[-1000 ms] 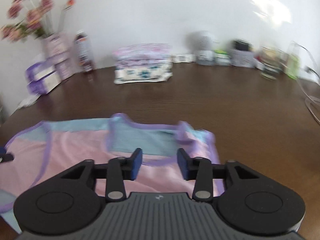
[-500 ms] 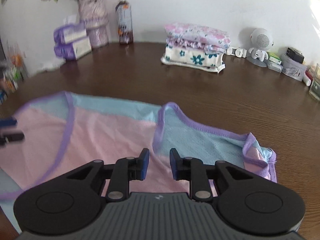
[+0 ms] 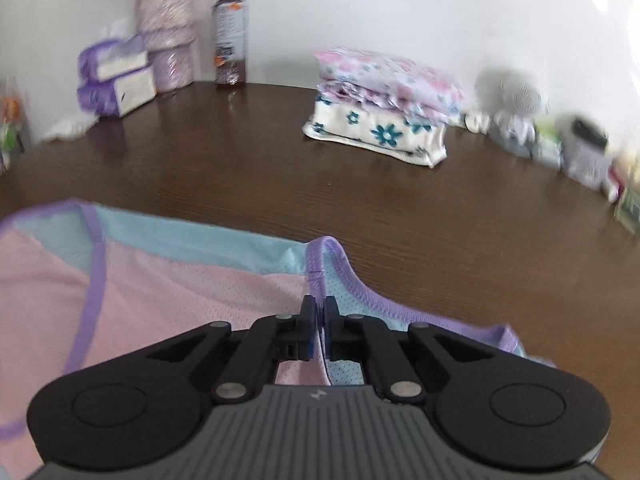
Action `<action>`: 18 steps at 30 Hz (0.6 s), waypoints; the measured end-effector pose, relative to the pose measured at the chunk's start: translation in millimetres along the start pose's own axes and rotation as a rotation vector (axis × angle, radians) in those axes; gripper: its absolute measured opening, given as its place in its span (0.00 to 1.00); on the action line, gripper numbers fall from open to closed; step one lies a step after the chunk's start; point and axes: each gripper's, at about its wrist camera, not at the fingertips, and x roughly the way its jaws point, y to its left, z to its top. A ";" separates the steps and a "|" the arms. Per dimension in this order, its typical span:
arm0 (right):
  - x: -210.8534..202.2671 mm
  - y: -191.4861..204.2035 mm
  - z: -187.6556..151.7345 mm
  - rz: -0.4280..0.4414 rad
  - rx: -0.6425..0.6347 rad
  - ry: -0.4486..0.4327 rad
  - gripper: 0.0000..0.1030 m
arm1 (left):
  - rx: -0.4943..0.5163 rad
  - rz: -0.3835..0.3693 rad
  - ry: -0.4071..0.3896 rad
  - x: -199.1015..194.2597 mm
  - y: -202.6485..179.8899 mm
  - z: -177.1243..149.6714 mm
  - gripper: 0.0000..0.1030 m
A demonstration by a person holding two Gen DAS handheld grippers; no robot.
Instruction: Fold clothes
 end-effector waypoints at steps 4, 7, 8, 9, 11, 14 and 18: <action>-12.8 -10.2 -2.7 0.054 0.093 -0.013 0.18 | -0.009 -0.007 -0.003 -0.5 1.8 0.4 0.97; -30.3 -35.7 -6.9 0.064 0.233 -0.046 0.18 | -0.011 -0.009 -0.004 -0.6 2.6 0.2 0.97; -33.7 -41.8 -9.7 0.054 0.250 -0.046 0.18 | -0.009 -0.008 -0.003 -0.3 2.4 0.4 0.97; -36.7 -47.0 -12.7 0.041 0.260 -0.044 0.18 | -0.008 -0.008 -0.002 0.1 2.2 0.5 0.97; -38.8 -51.1 -19.3 0.042 0.247 -0.032 0.18 | -0.006 -0.008 -0.001 0.6 1.8 0.7 0.98; -34.8 -41.2 -28.6 0.055 0.177 0.002 0.18 | -0.005 -0.006 -0.001 0.7 1.5 0.8 0.98; -33.2 -16.6 -38.2 0.011 0.050 -0.015 0.18 | -0.009 -0.009 -0.002 0.8 1.7 0.7 0.98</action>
